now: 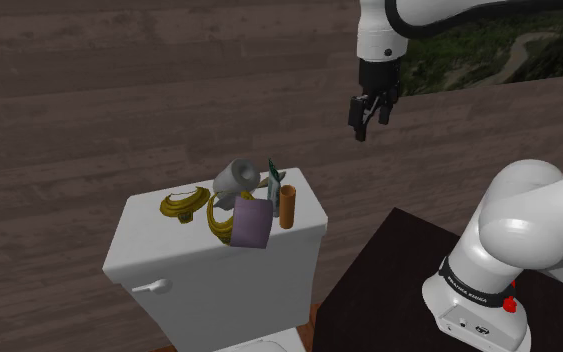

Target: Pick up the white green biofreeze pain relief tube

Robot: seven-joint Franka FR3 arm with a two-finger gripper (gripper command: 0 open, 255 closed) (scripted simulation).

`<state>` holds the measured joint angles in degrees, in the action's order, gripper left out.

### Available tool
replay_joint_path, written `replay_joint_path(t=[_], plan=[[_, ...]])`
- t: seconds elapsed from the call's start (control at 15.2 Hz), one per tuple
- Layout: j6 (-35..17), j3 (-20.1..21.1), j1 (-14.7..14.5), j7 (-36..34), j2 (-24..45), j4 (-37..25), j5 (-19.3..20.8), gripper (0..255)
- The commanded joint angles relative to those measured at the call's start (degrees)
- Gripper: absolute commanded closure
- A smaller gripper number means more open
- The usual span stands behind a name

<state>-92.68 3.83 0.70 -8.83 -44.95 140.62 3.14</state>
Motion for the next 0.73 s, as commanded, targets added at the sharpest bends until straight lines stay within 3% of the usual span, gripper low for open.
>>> replay_joint_path(t=[0.0, 0.66], plan=[[0.0, 0.0, 0.0, 0.0, 0.0, 0.0, 0.0, 0], [-0.7, 8.6, -0.3, -21.6, 17.5, -10.7, -13.8, 0]])
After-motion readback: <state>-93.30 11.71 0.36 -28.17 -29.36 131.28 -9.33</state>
